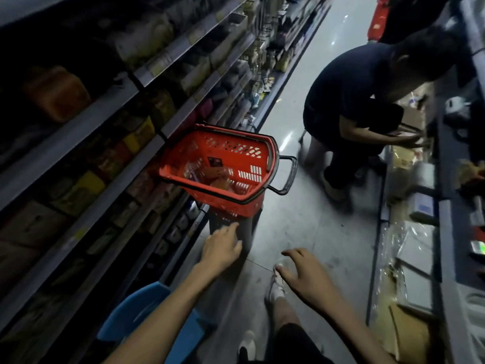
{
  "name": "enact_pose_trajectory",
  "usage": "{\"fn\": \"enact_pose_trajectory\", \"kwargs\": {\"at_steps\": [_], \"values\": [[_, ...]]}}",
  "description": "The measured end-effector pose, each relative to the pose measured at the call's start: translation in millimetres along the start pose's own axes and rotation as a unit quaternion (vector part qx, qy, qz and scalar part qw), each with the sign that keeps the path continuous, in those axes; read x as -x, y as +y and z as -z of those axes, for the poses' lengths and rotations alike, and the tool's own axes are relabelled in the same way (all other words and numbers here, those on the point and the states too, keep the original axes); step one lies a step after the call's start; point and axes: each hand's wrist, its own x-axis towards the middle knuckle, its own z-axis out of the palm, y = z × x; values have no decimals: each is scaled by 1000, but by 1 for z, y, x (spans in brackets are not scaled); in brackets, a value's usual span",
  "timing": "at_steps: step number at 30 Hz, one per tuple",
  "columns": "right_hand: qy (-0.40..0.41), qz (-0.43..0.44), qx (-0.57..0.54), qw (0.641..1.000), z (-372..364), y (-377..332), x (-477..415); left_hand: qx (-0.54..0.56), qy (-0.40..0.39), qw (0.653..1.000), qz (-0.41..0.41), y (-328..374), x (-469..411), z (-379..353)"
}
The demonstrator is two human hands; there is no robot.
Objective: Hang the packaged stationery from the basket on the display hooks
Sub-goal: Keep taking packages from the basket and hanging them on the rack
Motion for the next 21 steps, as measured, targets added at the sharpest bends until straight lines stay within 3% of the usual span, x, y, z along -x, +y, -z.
{"fn": "enact_pose_trajectory", "kwargs": {"at_steps": [4, 9, 13, 21], "values": [[-14, 28, 13, 999, 20, 1, -76, -15, 62, 998, 4, 3, -80, 15], [-48, 67, 36, 996, 46, -7, -160, -78, -69, 993, 51, 7, -143, 18], [-52, 114, 58, 990, 55, -15, -223, -94, -103, 988, 59, 3, -160, 14], [-89, 173, 190, 962, 26, -39, -318, -116, -72, 989, -54, -52, -163, 20]]}}
